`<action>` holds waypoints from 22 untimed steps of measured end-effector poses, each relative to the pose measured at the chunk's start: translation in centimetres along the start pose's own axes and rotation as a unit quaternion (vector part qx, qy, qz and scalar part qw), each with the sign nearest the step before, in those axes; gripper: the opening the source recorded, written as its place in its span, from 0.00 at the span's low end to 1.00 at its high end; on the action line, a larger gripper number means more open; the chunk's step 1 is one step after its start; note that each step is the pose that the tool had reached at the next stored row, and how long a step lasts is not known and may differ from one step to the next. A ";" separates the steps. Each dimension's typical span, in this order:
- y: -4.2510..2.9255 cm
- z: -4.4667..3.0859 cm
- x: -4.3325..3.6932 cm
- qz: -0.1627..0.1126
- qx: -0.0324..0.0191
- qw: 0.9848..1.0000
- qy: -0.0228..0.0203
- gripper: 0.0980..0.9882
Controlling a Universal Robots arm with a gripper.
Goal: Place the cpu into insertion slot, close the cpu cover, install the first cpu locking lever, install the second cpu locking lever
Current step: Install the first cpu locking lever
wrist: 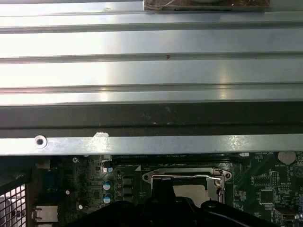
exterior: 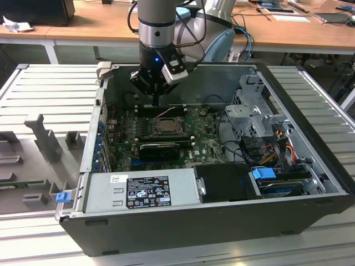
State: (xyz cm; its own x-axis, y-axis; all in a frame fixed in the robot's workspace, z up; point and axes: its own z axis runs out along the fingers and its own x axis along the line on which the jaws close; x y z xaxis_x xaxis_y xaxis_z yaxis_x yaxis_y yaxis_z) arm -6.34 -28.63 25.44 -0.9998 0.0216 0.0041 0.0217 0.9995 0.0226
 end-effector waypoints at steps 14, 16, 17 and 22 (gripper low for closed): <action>-0.29 1.37 -0.16 0.000 -0.016 1.000 0.000 0.01; -0.28 1.59 -0.52 -0.005 -0.016 1.000 0.000 0.01; -0.28 1.61 -0.64 -0.008 -0.016 1.000 0.000 0.01; -0.28 1.86 -0.96 -0.033 -0.016 0.999 -0.002 0.01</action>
State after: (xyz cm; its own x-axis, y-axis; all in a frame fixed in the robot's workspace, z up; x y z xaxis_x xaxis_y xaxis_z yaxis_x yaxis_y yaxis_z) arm -5.40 -28.89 23.58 -0.9990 -0.0436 -0.0018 -0.0436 0.9975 0.0548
